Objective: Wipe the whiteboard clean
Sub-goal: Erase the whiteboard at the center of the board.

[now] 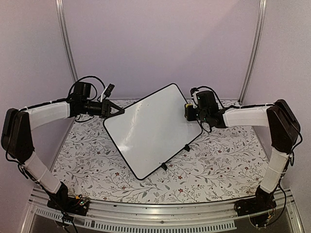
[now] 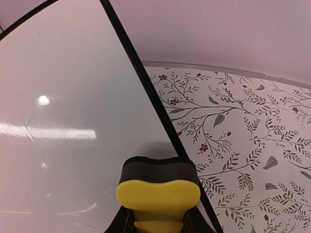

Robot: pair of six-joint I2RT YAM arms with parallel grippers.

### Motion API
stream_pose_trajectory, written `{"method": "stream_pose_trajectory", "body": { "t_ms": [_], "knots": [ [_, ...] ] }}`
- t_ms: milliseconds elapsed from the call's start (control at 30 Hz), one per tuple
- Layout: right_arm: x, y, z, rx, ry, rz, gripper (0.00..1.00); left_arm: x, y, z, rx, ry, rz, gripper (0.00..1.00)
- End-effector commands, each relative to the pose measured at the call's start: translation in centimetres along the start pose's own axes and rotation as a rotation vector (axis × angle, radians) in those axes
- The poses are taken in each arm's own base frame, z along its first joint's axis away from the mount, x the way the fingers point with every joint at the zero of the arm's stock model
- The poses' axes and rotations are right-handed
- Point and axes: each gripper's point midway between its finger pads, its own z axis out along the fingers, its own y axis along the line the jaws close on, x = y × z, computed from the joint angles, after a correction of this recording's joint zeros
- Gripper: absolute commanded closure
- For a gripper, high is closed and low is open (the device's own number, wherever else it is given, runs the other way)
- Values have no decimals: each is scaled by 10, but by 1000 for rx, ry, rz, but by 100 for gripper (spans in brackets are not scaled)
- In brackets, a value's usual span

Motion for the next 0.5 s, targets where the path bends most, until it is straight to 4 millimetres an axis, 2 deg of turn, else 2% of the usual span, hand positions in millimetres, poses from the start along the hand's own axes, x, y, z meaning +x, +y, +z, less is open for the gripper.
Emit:
{"method": "stream_pose_trajectory", "body": {
  "t_ms": [0, 300, 467],
  "knots": [
    [15, -2, 4, -18, 22, 16, 100, 4, -13, 4, 64, 16, 60, 100],
    [56, -8, 2, -29, 95, 16, 100, 4, -13, 4, 64, 15, 60, 100],
    [70, -10, -6, -40, 116, 24, 100, 4, -13, 4, 64, 14, 62, 100]
  ]
}}
